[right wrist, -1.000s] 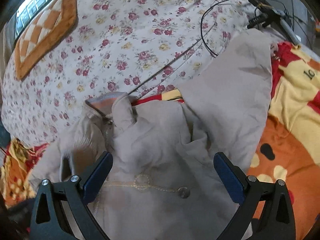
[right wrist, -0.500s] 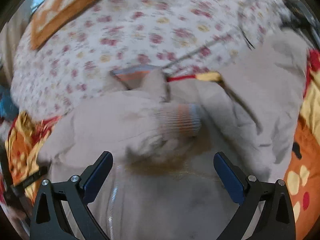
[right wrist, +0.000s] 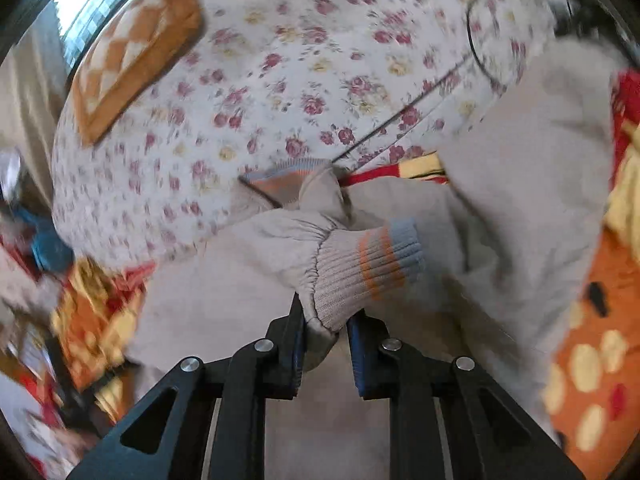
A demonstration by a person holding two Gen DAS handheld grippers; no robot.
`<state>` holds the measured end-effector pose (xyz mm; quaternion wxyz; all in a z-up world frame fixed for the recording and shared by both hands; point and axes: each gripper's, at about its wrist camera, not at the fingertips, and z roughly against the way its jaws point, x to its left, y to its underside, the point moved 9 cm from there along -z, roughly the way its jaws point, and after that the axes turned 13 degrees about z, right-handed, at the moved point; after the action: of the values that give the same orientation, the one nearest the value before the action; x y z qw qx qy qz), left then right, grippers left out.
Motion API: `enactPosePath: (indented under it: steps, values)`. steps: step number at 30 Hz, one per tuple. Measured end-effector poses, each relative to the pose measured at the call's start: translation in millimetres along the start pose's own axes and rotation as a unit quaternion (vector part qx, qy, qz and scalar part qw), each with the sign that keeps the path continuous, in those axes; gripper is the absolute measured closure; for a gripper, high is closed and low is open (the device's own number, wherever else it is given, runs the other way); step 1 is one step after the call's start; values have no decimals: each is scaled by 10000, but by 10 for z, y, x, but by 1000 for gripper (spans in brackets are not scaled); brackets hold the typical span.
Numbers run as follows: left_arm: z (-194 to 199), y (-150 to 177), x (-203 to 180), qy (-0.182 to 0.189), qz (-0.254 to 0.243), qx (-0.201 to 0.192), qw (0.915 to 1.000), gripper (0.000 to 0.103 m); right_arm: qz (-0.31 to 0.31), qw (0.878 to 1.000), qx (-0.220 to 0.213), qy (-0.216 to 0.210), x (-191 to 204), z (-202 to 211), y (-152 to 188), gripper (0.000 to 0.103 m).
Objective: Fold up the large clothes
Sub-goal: 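Grasp the striped cuff of the other sleeve with the right gripper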
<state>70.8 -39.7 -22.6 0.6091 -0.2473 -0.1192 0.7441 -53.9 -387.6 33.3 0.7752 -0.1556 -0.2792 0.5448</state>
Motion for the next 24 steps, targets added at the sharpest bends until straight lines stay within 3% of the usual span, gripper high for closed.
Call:
enactPosePath:
  steps: [2,5,7,10,12,13,17,19,22,24]
  values:
    - [103,44,-45,-100,-157,-56,9998,37,244,9988,206,374,-56,-162,56,61]
    - [327,107,-31,-152,-363,-207,9990,36,58,9968,557,568,-297,-315,155,56]
    - [481,80,-4,-193,-412,-403,9981,36,-298,9973,293,605,-448,-139,143,44]
    - [637,-38,-93,-80,-391,-659,9970,36,-115,9888,-106,1483,-560,228,5,41]
    - [650,-81,-216,16,-438,-664,9968,36,-72,9893,-284,1429,-499,345,-61,42]
    - [631,-81,-287,51,-472,-604,9970,35,7,9925,-308,1180,-402,359,-102,42]
    - [402,-4,-546,140,-488,-282,9983,30,508,9970,-14,588,-90,107,-147,52]
    - [258,70,-612,137,-529,-135,9984,30,631,9957,163,656,-80,-97,-92,59]
    - [-60,195,-564,-178,-741,24,9971,30,695,9898,572,1104,-332,-479,74,59]
    - [-194,261,-508,-193,-693,198,9972,30,622,9900,544,1146,-416,-573,80,59]
